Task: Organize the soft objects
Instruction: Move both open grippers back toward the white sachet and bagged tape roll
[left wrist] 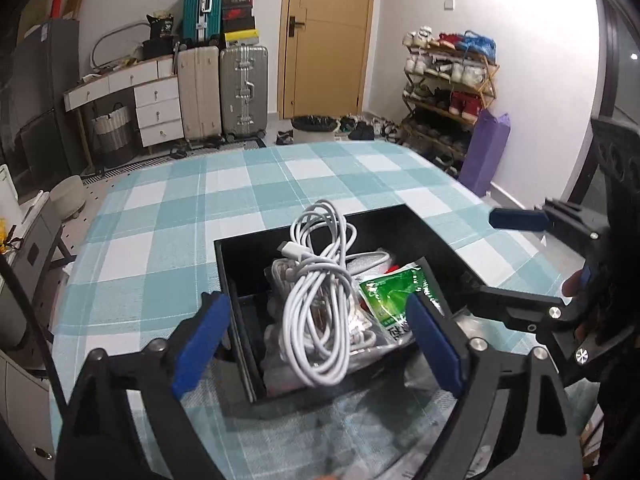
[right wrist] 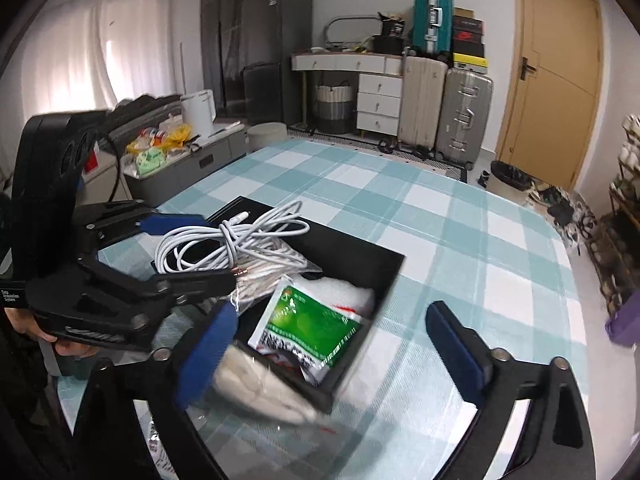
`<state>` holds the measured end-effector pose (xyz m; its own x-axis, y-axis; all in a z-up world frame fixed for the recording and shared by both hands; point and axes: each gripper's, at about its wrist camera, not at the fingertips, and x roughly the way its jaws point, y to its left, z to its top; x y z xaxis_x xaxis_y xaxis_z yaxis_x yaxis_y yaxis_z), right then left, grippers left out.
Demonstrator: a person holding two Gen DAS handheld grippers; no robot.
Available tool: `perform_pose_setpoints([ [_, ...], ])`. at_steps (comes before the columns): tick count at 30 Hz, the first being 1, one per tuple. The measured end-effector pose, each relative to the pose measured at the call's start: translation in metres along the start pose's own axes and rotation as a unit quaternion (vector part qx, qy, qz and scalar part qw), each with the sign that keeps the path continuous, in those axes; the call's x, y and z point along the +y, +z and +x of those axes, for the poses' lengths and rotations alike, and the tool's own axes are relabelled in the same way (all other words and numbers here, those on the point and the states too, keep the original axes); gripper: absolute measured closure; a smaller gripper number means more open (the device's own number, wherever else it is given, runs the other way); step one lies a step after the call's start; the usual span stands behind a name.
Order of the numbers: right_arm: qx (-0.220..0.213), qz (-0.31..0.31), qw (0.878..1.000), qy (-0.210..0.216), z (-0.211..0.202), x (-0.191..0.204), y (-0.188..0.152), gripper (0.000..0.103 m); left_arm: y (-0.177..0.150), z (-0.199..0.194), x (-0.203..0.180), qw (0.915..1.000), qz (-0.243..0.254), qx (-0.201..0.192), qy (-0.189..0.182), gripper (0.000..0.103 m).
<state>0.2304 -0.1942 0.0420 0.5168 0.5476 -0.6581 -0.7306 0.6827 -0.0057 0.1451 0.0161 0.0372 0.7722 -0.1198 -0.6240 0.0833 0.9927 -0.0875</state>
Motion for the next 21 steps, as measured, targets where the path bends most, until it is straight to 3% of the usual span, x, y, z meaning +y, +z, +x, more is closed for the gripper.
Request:
perform_pose_setpoints([
  [2,-0.003,0.013,1.000,-0.003,-0.008,-0.004,-0.006,0.001,-0.003,-0.006,0.000,1.0000,-0.004,0.001,-0.003,0.000],
  [11,-0.008,0.046,0.999,0.002,-0.029,-0.001,-0.033,0.001,-0.022,-0.035,0.005,0.9995,-0.021,-0.018,0.014,0.000],
  [21,-0.019,0.048,0.999,0.003,-0.042,0.008,-0.036,0.001,-0.044,-0.050,0.002,0.9995,-0.015,-0.021,0.017,0.000],
])
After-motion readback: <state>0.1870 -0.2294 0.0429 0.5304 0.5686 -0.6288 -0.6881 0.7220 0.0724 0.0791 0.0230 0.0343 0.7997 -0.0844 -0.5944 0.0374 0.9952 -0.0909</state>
